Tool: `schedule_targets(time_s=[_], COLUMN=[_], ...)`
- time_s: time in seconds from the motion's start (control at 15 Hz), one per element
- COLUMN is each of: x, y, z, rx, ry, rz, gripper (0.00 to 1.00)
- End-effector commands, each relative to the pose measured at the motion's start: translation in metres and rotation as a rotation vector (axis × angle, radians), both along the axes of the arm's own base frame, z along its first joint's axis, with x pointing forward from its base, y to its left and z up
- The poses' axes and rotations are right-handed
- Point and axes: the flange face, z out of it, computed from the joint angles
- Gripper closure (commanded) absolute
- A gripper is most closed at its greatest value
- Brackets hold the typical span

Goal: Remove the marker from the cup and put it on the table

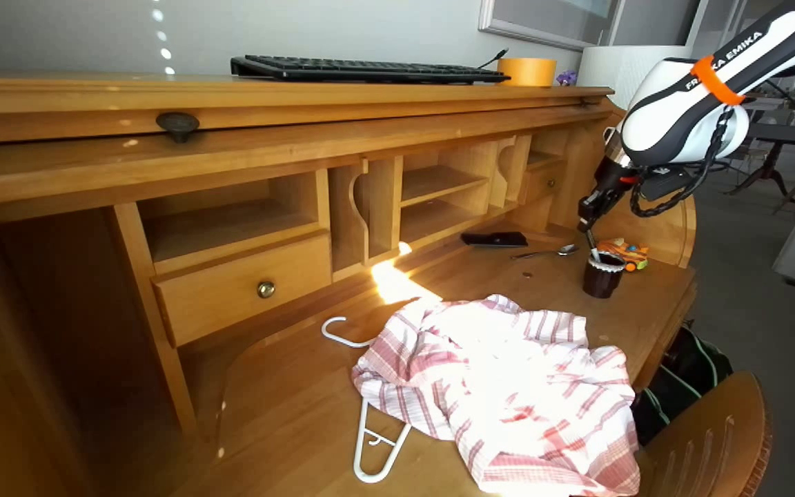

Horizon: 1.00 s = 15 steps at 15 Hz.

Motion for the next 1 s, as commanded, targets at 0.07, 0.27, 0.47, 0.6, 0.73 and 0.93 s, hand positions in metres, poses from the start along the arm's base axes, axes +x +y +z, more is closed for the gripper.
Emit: schedule_targets(time_s=[0.07,0.27,0.47,0.6,0.73,0.93], x=[-0.008,-0.013,-0.012,-0.011,-0.012,-0.011], y=[-0.003,0.004,0.024,0.049,0.077,0.117], z=[0.046,0.085,0.118,0.127,0.126,0.108], rx=[-0.016,-0.029,-0.008,0.035,0.063,0.042], ry=[-0.010,-0.037,-0.036,-0.004,0.038,0.061], rz=[-0.011,-0.001,0.029,0.087,0.152,0.273], gripper=[0.97,0.97,0.97,0.97,0.97,0.97])
